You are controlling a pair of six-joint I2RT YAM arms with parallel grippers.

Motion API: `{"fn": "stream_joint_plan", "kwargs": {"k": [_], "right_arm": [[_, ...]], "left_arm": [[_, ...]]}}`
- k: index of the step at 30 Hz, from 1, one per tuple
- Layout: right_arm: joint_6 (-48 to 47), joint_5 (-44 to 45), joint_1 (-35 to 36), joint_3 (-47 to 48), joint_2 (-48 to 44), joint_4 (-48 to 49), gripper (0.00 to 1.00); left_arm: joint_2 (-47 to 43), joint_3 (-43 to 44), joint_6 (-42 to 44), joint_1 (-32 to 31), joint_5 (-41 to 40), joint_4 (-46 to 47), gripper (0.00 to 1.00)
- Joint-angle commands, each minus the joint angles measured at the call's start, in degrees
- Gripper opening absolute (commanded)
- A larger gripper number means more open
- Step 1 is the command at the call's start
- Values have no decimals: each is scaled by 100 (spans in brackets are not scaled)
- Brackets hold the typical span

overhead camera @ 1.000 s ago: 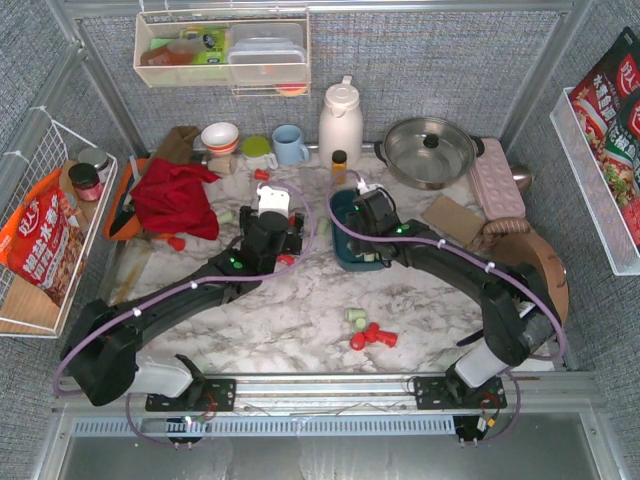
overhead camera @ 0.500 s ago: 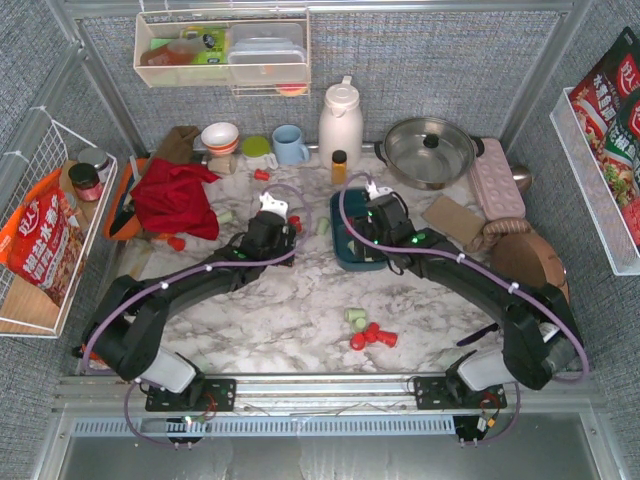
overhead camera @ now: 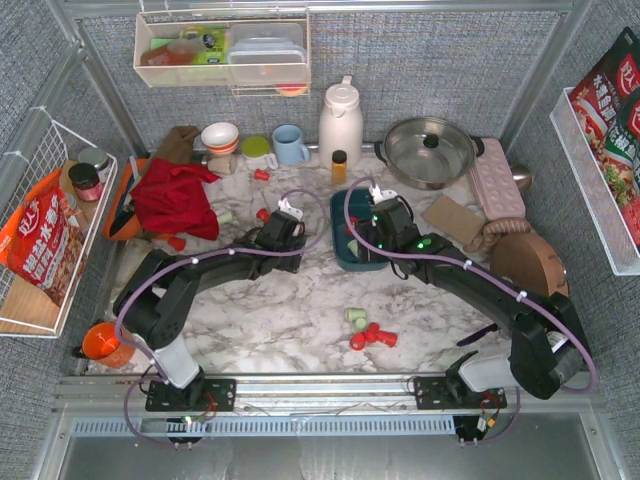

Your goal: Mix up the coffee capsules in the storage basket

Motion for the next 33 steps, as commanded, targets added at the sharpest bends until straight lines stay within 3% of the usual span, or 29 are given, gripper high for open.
{"fn": "stream_joint_plan", "kwargs": {"k": [1,6,15,19,24,28,33], "right_arm": [[-24,-13,2,-7,-32,160,69],[-10,-37,2,-36,-23,178,69],[-10,-7,2,-103,-204,193,69],[-1,32,-6,-157,-352,241,69],[33,115,-15,-308,-546,385,69],[67,197,-73,-466,-769,438,69],[175,318,-169,-773,-1222,609,70]], "left_arm": [[214,120,132,21,-111,-32,74],[410,191,136,27,35,99,72],[376,408,143,25,131,24,48],[-86,533,6,7,328,251,46],[-481,739,-344,-10,974,1318,48],[-253,978,-696,-105,1560,2088,48],[227,1316,-758,-361,1582,2421,48]]}}
